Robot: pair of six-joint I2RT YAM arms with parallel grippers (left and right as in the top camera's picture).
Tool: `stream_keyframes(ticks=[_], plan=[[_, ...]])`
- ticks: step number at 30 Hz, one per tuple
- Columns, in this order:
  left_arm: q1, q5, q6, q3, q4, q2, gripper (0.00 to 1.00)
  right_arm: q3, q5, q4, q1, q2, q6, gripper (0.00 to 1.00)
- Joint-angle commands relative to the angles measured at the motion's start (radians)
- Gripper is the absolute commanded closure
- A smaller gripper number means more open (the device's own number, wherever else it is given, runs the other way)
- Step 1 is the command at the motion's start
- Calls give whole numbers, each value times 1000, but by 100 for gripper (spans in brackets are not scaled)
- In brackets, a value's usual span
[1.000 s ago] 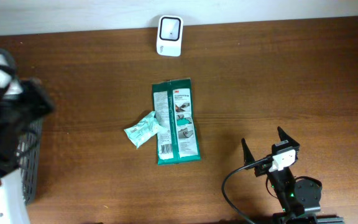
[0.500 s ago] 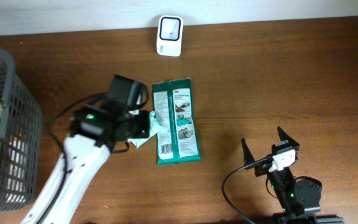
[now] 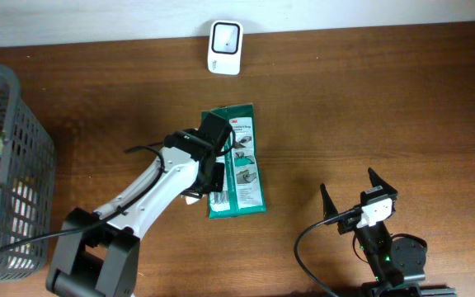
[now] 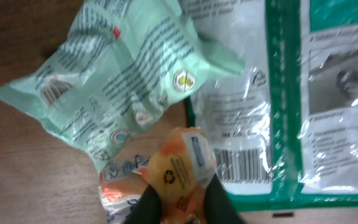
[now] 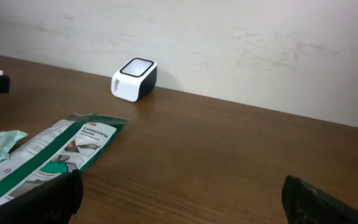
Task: Scan the item barcode
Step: 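Place the orange snack packet on the table near the mint packet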
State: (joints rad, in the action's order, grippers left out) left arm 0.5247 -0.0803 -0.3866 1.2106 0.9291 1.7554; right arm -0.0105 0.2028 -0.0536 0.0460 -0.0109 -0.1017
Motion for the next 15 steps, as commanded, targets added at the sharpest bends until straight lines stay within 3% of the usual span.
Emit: stream_keyframes(ticks=[1,7,12,15], plan=[[3,-14,-17,-6,-32,6,82,5,-4,-3,6,8,5,2],[3,-15,-16,-4,-51,6,47,5,-4,-3,6,8,5,2],[-2,-103,-17,101,24,-14,44,5,-4,-3,6,8,4,2],[-33,-154,-16,256,125,-66,43,5,-4,-3,6,8,5,2]])
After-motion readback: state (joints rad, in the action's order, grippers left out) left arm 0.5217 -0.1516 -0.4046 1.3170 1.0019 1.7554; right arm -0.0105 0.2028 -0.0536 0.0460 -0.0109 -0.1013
